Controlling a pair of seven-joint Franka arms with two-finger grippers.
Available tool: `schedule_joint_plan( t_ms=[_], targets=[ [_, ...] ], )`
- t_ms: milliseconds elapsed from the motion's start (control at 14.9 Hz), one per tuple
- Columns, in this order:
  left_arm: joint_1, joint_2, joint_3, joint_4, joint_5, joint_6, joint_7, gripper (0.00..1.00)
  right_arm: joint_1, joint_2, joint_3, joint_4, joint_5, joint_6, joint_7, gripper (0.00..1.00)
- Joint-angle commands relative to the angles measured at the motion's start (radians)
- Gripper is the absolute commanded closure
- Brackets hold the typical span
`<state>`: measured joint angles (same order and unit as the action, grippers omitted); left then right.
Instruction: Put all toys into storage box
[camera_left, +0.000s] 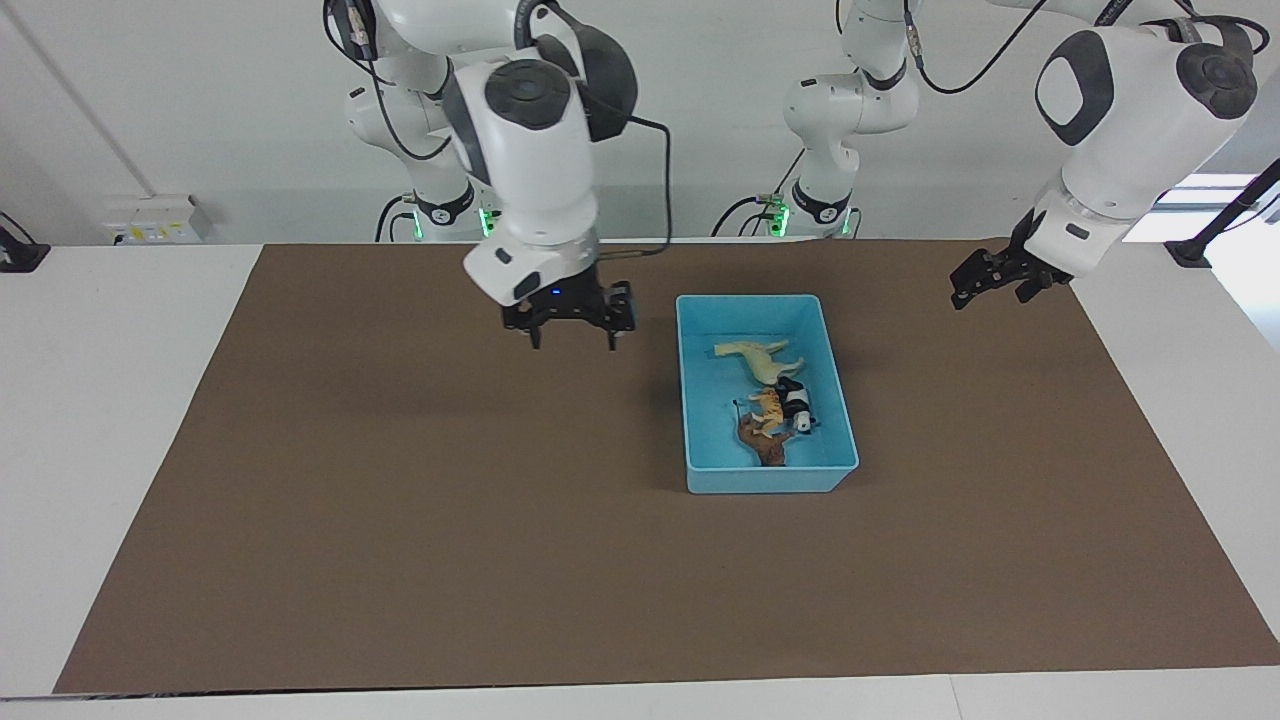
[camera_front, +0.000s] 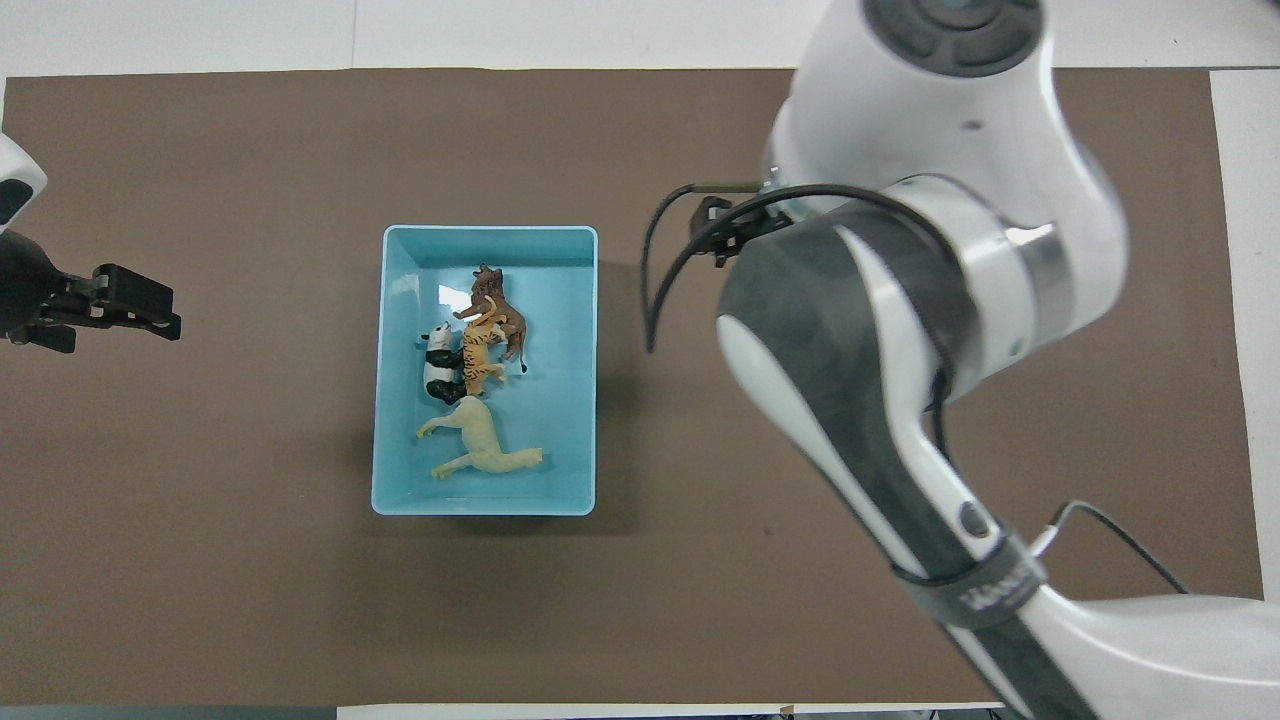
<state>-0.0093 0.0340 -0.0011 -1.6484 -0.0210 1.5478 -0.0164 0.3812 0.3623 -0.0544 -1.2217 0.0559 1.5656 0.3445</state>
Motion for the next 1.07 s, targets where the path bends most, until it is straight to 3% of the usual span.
schedule_joint_plan(
  t_ms=[0,201,335,1006],
  targets=[
    [-0.005,-0.06,-0.007,-0.068,0.01,0.05,0.044,0.0,-0.154,-0.106,0.018,-0.168,-0.008,0.019,-0.215,0.0],
    [-0.004,-0.051,-0.007,-0.063,0.01,0.11,0.049,0.0,-0.267,-0.161,0.016,-0.329,-0.033,0.161,-0.271,0.0],
    [-0.006,-0.039,-0.008,-0.03,0.01,0.083,0.049,0.0,-0.329,-0.193,0.018,-0.412,-0.08,0.238,-0.335,0.0],
    [0.002,-0.034,-0.01,-0.022,0.009,0.087,0.044,0.0,-0.386,-0.203,0.018,-0.388,-0.08,0.205,-0.367,0.0]
  ],
)
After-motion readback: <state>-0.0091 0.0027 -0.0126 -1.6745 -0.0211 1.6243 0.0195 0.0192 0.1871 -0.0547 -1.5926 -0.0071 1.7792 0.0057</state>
